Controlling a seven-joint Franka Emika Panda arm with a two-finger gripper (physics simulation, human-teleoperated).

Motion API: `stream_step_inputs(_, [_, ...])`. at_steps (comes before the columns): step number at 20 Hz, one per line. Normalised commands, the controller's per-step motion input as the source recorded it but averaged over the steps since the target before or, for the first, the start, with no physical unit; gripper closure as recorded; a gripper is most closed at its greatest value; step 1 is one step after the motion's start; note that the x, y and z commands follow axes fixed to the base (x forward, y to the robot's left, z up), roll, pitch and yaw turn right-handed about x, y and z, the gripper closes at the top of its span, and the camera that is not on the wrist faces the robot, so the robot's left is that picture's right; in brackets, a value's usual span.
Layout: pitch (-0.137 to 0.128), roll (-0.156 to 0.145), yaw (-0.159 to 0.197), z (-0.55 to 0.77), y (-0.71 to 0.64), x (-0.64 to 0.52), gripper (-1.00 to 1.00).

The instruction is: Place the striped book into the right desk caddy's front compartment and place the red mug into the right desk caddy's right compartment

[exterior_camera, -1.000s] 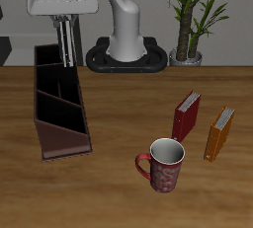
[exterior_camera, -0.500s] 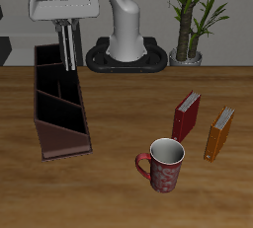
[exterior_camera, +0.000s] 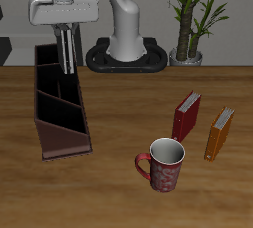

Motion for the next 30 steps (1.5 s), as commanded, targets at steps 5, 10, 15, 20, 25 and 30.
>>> stream_step_inputs(5, [0.012,0.003,-0.005,-0.14,-0.01,0.02,1.0])
stream_step_inputs(10, [0.022,-0.004,-0.016,-0.11,-0.05,0.08,1.0])
stream_step_inputs(15, [0.005,0.002,-0.006,-0.06,-0.04,0.02,1.0])
stream_step_inputs(20, [0.003,0.007,0.0,-0.04,-0.01,-0.01,1.0])
stream_step_inputs(25, [-0.004,-0.008,-0.002,0.0,-0.05,0.0,1.0])
stream_step_inputs(30, [0.006,-0.007,-0.018,-0.03,-0.06,-0.01,1.0])
